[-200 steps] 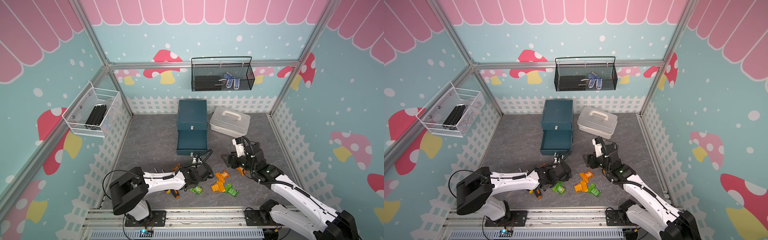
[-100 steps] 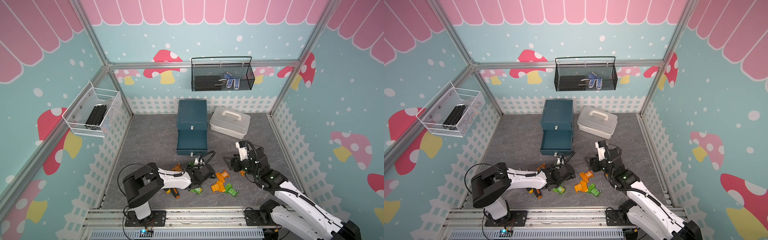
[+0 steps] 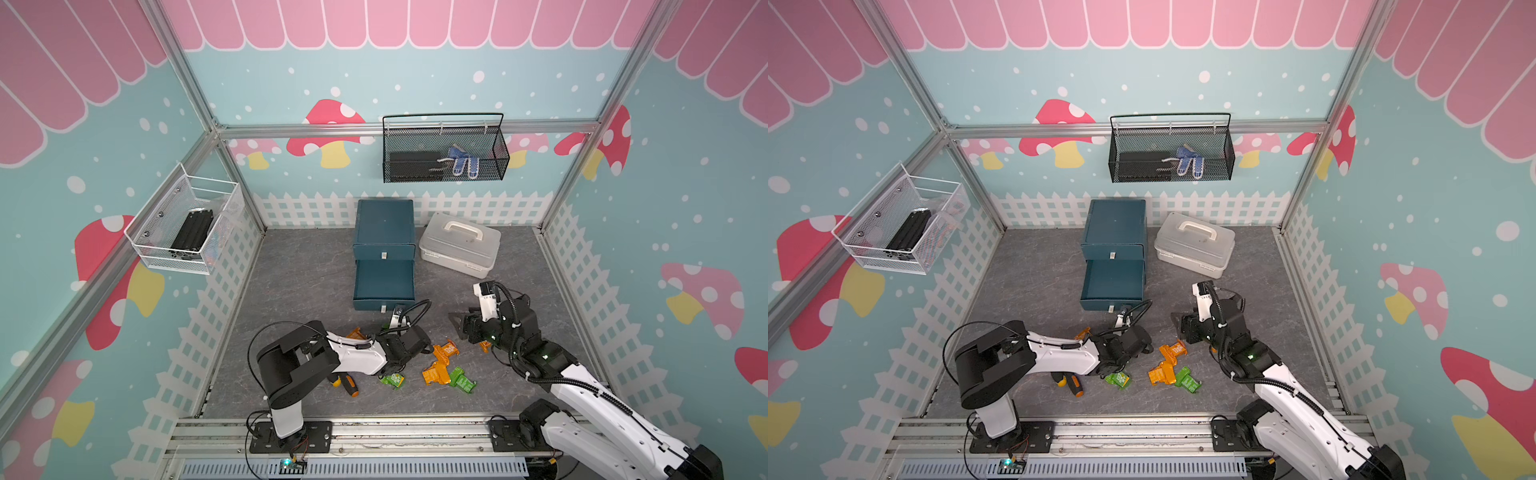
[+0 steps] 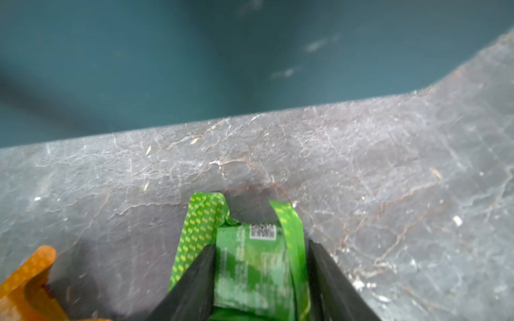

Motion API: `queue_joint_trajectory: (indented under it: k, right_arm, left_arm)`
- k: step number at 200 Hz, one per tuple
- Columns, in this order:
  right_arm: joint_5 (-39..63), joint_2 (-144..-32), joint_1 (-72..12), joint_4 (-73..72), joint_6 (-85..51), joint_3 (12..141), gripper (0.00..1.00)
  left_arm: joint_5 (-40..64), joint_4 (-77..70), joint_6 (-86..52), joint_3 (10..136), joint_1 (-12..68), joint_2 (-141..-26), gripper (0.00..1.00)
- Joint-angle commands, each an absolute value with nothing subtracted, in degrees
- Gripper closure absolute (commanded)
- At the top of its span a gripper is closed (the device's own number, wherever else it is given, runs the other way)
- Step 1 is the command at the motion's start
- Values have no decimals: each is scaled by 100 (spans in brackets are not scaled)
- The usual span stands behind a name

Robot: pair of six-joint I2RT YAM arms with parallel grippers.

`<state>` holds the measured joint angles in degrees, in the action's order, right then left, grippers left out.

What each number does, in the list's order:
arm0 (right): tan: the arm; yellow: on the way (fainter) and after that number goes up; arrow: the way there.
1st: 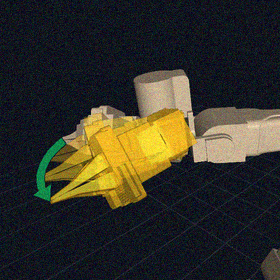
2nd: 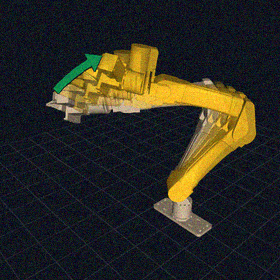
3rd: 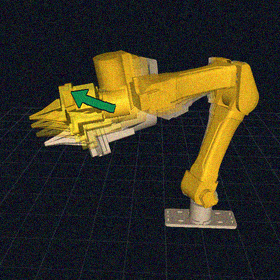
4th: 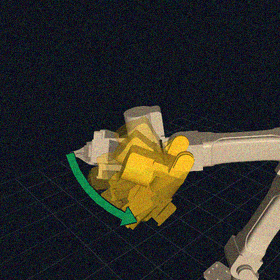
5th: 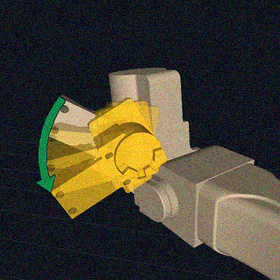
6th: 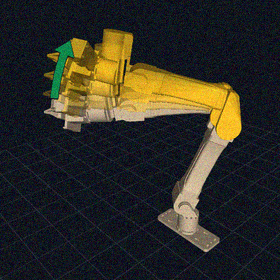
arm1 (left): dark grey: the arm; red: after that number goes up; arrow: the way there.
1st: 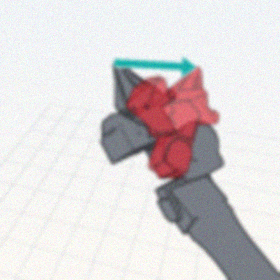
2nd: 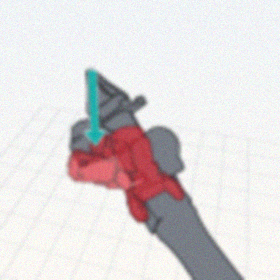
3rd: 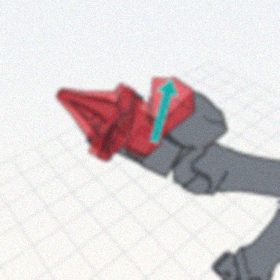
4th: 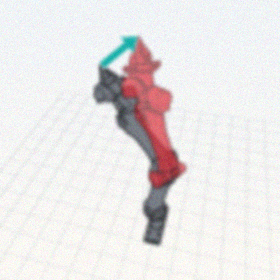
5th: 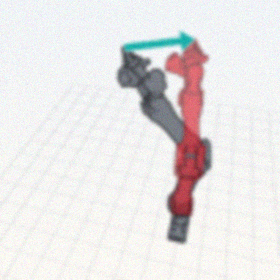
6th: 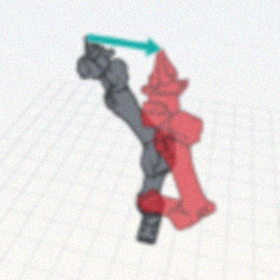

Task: Place the cookies into the drawer by color
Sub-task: Pick up the cookie at the center of the board.

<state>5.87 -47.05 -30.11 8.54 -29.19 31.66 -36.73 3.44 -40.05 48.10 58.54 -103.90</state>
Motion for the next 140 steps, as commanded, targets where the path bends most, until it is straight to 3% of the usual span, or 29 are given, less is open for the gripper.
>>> queue_joint_trajectory:
  k: [1,99,140]
  right_arm:
    - [502,-4592,-3037,879,-2953,3075,26]
    - [382,-4490,-3037,908,-2922,3039,26]
    - [404,-4491,-3040,914,-2922,3039,26]
  left_arm:
    - [-3750,579,-3990,4873,5826,-10612,48]
    - [-4445,1105,-3927,5089,6427,-10267,79]
    - [-4548,1177,-3897,5027,6700,-9806,78]
